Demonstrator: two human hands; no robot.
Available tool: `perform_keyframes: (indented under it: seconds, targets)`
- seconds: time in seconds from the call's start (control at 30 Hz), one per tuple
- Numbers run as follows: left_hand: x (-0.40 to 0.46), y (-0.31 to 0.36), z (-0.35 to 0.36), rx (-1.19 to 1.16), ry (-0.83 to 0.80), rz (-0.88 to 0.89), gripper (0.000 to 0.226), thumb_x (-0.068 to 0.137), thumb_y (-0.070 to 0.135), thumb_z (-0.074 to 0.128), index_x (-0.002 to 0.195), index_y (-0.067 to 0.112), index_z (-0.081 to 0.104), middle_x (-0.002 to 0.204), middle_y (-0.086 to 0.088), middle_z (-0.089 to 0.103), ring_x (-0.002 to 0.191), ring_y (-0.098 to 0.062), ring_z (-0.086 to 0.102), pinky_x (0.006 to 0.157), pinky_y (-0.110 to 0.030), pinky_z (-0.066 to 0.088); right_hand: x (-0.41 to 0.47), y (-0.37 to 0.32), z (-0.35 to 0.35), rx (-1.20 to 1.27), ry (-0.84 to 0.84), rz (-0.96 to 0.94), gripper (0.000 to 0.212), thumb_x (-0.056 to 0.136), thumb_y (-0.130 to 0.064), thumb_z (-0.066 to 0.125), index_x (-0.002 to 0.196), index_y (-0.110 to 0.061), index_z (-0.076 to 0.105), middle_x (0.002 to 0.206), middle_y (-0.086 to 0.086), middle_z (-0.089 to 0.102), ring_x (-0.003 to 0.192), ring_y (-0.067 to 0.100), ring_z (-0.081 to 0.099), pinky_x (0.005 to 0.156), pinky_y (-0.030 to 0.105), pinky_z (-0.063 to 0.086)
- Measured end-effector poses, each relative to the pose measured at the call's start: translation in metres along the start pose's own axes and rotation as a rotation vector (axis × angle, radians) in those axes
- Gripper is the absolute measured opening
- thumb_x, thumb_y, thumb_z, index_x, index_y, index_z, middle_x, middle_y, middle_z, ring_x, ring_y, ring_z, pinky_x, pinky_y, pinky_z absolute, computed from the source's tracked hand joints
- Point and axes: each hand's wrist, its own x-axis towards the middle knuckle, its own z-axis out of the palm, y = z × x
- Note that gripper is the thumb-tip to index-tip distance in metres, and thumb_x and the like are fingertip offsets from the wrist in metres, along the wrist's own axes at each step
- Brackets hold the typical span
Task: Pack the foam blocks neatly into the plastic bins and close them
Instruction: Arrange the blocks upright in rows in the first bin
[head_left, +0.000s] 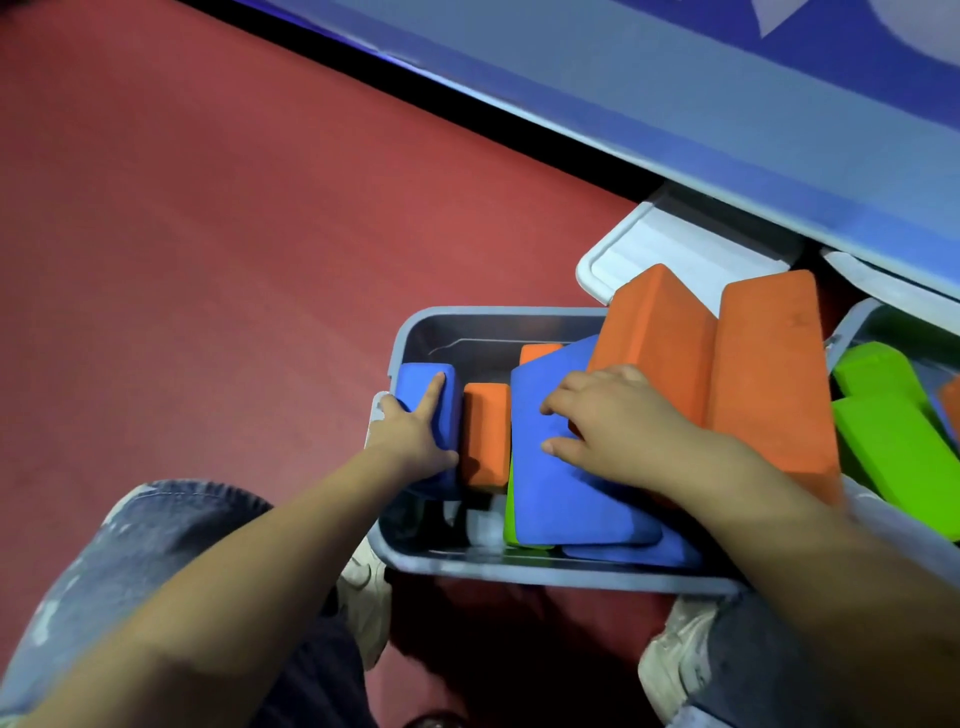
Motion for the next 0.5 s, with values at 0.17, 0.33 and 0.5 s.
perform_keyframes:
  seconds: [0.17, 0.33, 0.5]
  targets:
    - [0.007, -0.005, 0.016, 0.003, -0.094, 0.005, 0.111, 0.075, 0.055, 0.071, 0.144, 0.051, -0.016, 0.148, -0.023, -0.002, 0.114, -0.041, 0.048, 0.103, -0.041, 0.041, -0.001, -0.002, 0.001, -0.005, 0.001, 0.008, 0.045, 0.092, -0.05, 0.045, 0.13, -0.028, 0.049, 0.124, -0.004, 0.05, 0.122, 0.02, 0.044, 0.108, 0.035, 0.023]
    - [0.023, -0.006, 0.023, 0.012, -0.196, 0.014, 0.114, 0.075, 0.061, 0.068, 0.143, 0.048, -0.023, 0.147, -0.02, -0.002, 0.117, -0.041, 0.048, 0.106, -0.047, 0.039, 0.001, -0.002, -0.001, 0.005, -0.002, 0.012, 0.044, 0.092, -0.051, 0.044, 0.128, -0.026, 0.051, 0.122, -0.003, 0.051, 0.12, 0.02, 0.045, 0.108, 0.036, 0.024]
    - [0.041, -0.008, 0.032, -0.025, -0.182, 0.045, 0.107, 0.077, 0.062, 0.064, 0.145, 0.047, -0.017, 0.143, -0.018, 0.007, 0.111, -0.04, 0.051, 0.106, -0.044, 0.038, 0.001, -0.003, -0.002, 0.019, -0.006, 0.01, 0.044, 0.093, -0.05, 0.044, 0.129, -0.026, 0.05, 0.122, -0.002, 0.05, 0.119, 0.02, 0.046, 0.107, 0.037, 0.024]
